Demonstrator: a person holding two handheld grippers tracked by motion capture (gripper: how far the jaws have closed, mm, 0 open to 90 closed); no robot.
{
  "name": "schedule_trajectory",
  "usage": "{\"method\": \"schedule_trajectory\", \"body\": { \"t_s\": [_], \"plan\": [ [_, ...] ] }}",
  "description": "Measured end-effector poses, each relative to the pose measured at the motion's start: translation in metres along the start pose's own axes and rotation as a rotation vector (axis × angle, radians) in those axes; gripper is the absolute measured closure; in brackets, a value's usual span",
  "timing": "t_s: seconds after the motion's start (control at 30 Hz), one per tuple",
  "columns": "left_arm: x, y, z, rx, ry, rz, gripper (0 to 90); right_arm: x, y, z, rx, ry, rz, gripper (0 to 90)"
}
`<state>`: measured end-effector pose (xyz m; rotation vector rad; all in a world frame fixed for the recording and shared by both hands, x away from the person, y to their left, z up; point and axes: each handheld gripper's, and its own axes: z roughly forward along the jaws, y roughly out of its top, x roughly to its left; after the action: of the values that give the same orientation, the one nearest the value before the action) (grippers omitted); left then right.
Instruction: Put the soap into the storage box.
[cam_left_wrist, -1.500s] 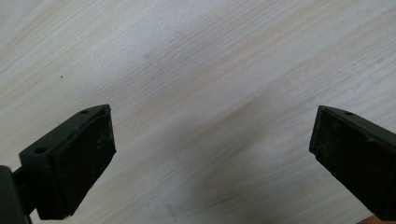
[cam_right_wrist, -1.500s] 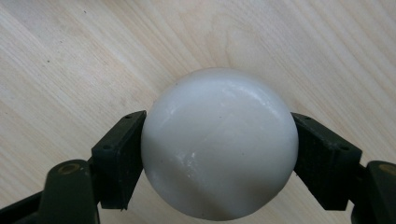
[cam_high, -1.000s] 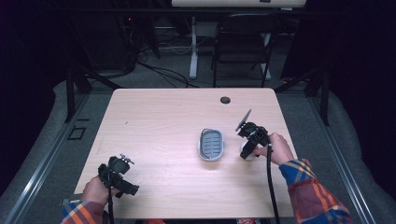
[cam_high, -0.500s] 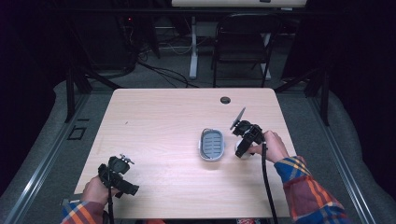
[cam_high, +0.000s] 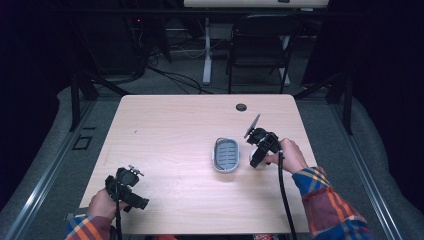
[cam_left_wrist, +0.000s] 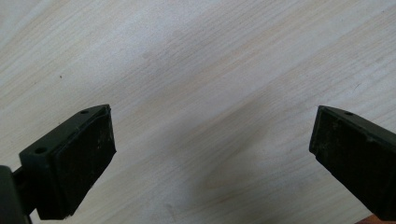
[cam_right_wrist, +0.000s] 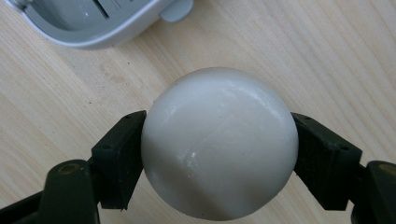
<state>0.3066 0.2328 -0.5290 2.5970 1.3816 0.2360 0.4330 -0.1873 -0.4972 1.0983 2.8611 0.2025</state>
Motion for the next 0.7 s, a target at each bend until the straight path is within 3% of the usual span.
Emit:
{"method": "schedule_trajectory", "body": {
  "t_s": [0.7],
  "plan": [
    [0.0,0.0,0.0,-0.001,-0.003,-0.001,0.0,0.005,0.017,-0.008,0.008,-0.011,-0.035,24.1]
  ]
}}
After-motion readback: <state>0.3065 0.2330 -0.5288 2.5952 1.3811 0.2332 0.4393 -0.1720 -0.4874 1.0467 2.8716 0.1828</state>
